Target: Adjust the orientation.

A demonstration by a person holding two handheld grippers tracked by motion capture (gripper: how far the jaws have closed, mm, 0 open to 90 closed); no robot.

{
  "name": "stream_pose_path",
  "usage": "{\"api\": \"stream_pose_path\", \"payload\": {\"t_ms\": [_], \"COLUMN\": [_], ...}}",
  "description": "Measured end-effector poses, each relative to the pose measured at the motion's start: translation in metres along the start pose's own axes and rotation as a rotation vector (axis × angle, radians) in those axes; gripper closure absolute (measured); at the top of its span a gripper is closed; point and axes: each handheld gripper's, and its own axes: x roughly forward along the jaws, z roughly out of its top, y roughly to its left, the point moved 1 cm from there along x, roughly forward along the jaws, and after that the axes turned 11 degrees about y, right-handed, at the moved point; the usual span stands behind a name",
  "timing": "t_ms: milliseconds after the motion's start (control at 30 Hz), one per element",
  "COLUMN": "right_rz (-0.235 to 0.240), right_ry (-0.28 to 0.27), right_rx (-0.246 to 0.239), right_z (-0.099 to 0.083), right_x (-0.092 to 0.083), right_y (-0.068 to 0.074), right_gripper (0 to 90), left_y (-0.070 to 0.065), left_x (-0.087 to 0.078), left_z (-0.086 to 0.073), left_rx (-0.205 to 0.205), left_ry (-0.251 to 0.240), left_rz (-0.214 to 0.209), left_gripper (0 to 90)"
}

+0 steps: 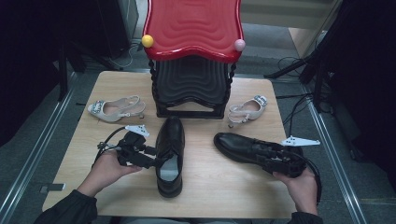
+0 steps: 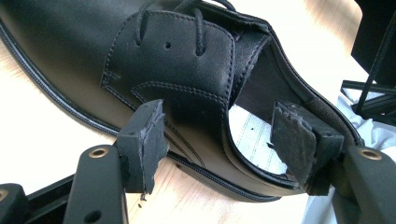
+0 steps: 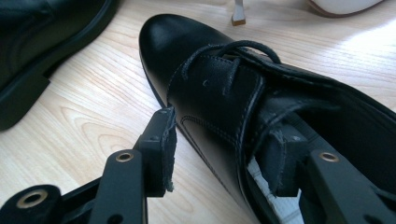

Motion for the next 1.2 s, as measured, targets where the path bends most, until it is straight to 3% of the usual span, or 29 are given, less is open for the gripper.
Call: {"api": "stream_pose_path", "payload": {"t_ms": [300,667,833,867,1000,1200], "right_rz": [0.025,0.053,0.084,0.109,0.121,0.162], "right_ry": [0.025,0.044,0.044,0.051,0.067,0.064], "right_rx": [-0.025,-0.041,-0.022,0.004,0.003,0.045], "right_z": [0.01,0.013,0.014,0.016,0.018,0.026], "right_x": [0.016,0.017,0.016,0.015,0.014,0.016], "right_y": [-0.001,-0.002,-0.003,-0.002,0.002,0.014], "right_gripper": [54.2,61.7,67.7,72.1,75.4,76.7], "left_y": [0.002,0.002,0.002,0.002,0.002,0.003], "left_x": [-0.004,-0.007,-0.008,-0.008,-0.009,-0.01], "left_z": [-0.007,-0.015,-0.016,-0.017,-0.018,-0.02], "left_rx": [-0.015,-0.033,-0.038,-0.039,-0.044,-0.051], "left_ry": [-0.006,-0.007,-0.009,-0.012,-0.015,-0.024], "left_rz": [0.015,0.024,0.026,0.025,0.028,0.031], "left_gripper": [35.5,35.4,35.4,35.4,35.4,35.5]}}
